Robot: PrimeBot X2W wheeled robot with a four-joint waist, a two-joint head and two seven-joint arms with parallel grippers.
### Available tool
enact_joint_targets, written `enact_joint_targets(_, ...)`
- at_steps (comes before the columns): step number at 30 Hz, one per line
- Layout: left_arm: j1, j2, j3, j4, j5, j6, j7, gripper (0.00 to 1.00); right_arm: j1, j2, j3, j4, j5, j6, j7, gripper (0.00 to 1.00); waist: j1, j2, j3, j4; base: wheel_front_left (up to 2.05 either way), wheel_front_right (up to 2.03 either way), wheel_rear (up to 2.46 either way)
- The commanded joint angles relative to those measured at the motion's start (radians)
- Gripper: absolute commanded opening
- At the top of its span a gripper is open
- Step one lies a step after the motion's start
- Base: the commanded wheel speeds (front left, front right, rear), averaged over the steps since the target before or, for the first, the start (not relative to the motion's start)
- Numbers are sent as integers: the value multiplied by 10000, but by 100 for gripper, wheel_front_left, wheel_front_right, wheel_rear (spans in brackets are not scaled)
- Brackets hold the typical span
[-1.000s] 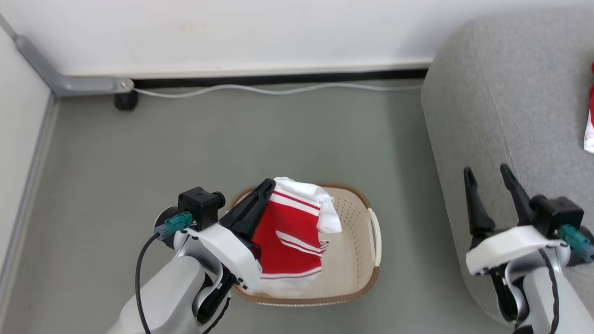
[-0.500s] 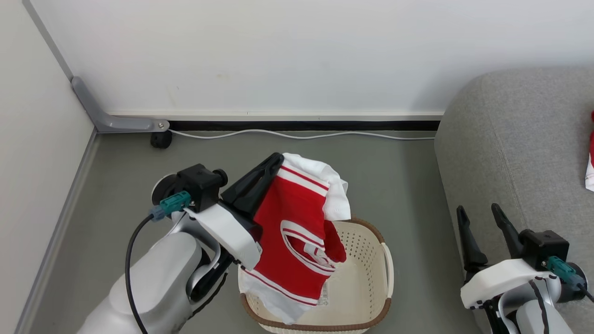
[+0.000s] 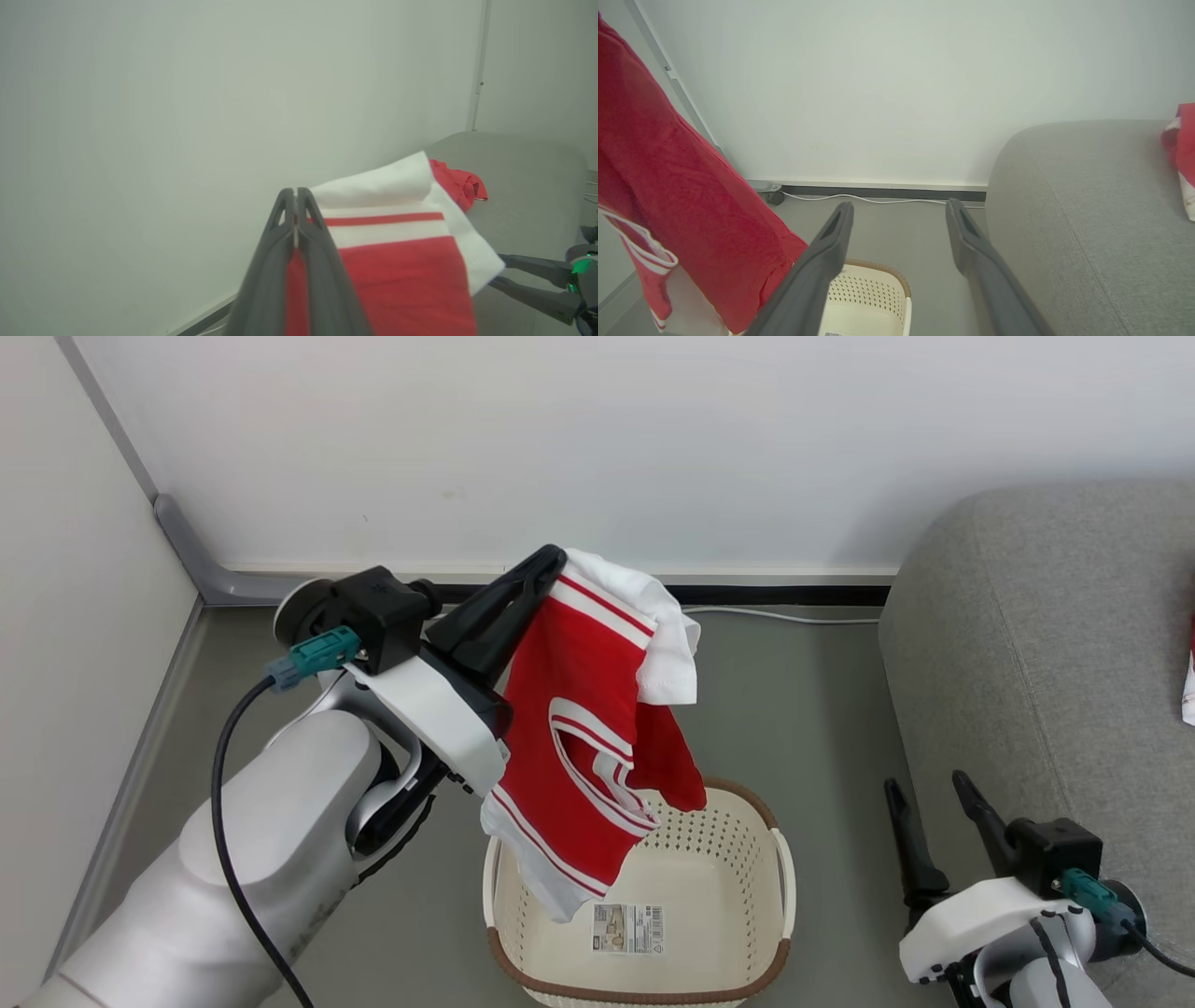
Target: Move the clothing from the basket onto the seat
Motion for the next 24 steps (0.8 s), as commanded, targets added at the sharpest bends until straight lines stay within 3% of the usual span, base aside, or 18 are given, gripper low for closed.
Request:
enact_joint_targets(1,-723,339,363,-181,-95,-6,-105,0,-242,3,362,-181,61,31,-105,100,0,0,66,-5,0,0,0)
enact_joint_targets(17,-1077,68,85,-257,-120,-6,-105,0,-2171,-375,4092,-75,566,31,-105,100,0,0,354,165,0,0,0)
enact_joint_targets(24,-1193,-82,-16,-364,-95,-6,-105,0,-3355,-734,5273,362,799,31,-105,100,0,0,462,293,0,0,0)
